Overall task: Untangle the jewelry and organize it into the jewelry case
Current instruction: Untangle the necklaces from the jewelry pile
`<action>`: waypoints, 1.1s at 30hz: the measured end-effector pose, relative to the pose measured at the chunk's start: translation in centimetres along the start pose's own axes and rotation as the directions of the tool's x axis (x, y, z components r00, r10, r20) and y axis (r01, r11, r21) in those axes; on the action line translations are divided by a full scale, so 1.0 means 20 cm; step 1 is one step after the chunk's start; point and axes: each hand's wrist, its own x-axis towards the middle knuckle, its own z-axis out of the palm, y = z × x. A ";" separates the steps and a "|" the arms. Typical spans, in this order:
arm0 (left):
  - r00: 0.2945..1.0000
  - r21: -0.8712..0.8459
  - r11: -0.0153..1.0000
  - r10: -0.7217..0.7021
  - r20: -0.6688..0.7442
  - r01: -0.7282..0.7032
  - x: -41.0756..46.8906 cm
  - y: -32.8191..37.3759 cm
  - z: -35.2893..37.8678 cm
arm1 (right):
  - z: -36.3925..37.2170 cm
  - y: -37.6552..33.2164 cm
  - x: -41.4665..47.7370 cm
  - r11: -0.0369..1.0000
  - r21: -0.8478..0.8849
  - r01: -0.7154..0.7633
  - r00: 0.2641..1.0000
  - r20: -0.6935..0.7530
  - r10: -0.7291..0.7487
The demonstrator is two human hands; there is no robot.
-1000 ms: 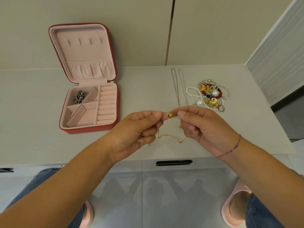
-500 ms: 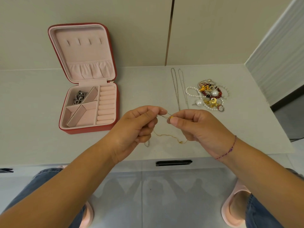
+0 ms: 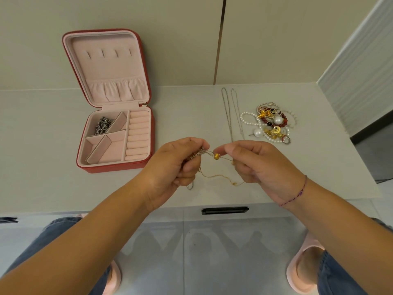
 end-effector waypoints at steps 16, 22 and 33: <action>0.995 0.330 0.940 0.065 0.075 -0.086 -0.02 0.01 -0.01 | -0.01 0.00 0.00 0.999 -0.051 0.000 1.000 -0.001 0.000; 0.992 0.408 0.905 0.098 0.078 -0.122 -0.02 0.00 -0.01 | -0.01 0.02 0.01 1.000 -0.005 -0.017 0.999 -0.042 0.017; 0.998 0.359 0.931 0.060 0.025 -0.065 -0.02 0.00 -0.01 | -0.01 0.01 0.01 0.990 0.141 -0.030 0.999 -0.013 0.032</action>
